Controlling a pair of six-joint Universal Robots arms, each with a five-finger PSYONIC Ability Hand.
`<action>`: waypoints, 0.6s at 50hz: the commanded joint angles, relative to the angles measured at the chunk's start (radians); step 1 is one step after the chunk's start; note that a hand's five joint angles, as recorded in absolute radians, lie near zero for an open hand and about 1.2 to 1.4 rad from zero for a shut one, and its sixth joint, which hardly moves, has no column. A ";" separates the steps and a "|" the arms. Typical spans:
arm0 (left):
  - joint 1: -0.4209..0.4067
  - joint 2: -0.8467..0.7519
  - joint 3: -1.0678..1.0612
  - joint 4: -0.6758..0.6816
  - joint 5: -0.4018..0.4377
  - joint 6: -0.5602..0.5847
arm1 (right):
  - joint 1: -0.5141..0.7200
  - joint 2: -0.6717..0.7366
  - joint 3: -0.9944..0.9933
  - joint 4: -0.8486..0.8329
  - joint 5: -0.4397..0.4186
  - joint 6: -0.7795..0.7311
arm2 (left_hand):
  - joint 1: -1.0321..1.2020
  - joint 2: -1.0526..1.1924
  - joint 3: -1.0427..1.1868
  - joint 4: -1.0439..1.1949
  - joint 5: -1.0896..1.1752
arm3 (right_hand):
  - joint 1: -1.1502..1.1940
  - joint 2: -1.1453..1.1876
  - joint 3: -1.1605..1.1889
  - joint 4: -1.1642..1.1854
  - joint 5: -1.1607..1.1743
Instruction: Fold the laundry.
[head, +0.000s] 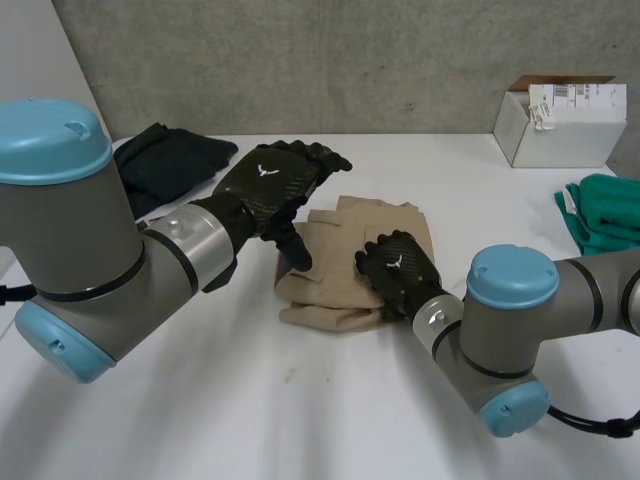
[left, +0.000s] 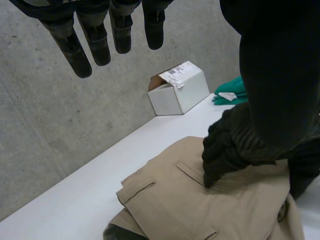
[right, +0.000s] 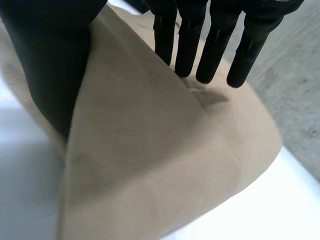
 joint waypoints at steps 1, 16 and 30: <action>0.001 0.000 0.000 0.000 0.000 0.001 | 0.001 -0.008 0.004 0.072 -0.008 0.015 | -0.004 -0.004 -0.015 -0.005 -0.023 | 0.040 0.040 0.039 0.040 0.041; 0.001 0.000 -0.002 -0.001 -0.002 0.001 | 0.001 0.012 -0.016 0.061 -0.008 0.023 | -0.004 -0.004 -0.015 -0.005 -0.023 | 0.081 0.081 0.079 0.081 0.082; 0.001 0.000 -0.002 -0.001 0.000 0.001 | 0.001 0.023 -0.043 0.044 -0.007 0.015 | -0.004 -0.004 -0.015 -0.005 -0.023 | 0.216 0.216 0.215 0.216 0.217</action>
